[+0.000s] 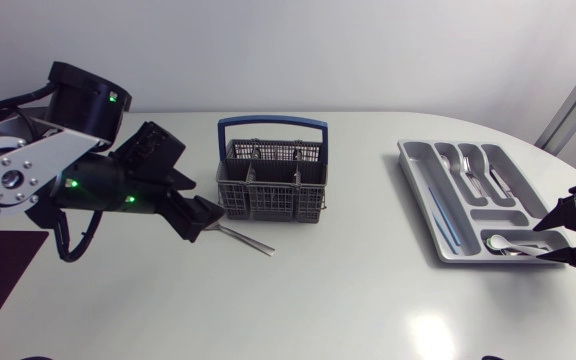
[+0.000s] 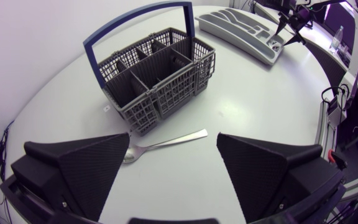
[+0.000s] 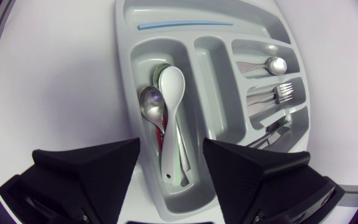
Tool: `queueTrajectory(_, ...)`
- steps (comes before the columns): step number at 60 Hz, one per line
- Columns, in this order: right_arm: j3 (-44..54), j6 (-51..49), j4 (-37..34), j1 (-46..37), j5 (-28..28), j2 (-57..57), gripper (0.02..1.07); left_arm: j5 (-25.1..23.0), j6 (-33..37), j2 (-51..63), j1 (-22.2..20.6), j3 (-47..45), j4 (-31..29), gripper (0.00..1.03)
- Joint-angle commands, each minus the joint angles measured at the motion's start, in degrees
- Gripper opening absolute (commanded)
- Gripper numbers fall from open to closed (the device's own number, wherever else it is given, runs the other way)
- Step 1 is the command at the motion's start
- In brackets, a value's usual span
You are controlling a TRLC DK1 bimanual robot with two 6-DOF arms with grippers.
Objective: Unload the cutlery basket into the drawer organizer.
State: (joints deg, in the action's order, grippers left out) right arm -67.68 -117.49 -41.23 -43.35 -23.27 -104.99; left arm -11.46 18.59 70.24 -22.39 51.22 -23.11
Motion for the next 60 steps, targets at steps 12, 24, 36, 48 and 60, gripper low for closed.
queueTrajectory(12, 12.40, 9.03, 0.36, 9.34, -1.25, 16.48, 0.98, 0.13, 4.00, -2.56, 2.88, -4.90, -0.53, 0.99)
queueTrajectory(24, 19.08, 21.78, 0.89, 22.26, -1.34, 27.47, 1.01, -0.23, 4.70, -3.88, 4.64, -6.92, -0.18, 0.99)
queueTrajectory(36, 20.39, 44.72, 3.79, 43.88, 2.17, 30.90, 1.02, -0.40, 4.44, -4.14, 6.04, -8.51, 0.53, 0.99)
queueTrajectory(48, 18.90, 64.49, 9.94, 63.83, 5.60, 26.15, 1.02, -0.93, 4.26, -3.44, 7.45, -11.32, 2.81, 0.99)
queueTrajectory(60, 14.42, 76.36, 13.72, 72.88, 5.78, 18.24, 1.02, -1.98, 4.00, -1.07, 7.63, -12.73, 5.89, 0.99)
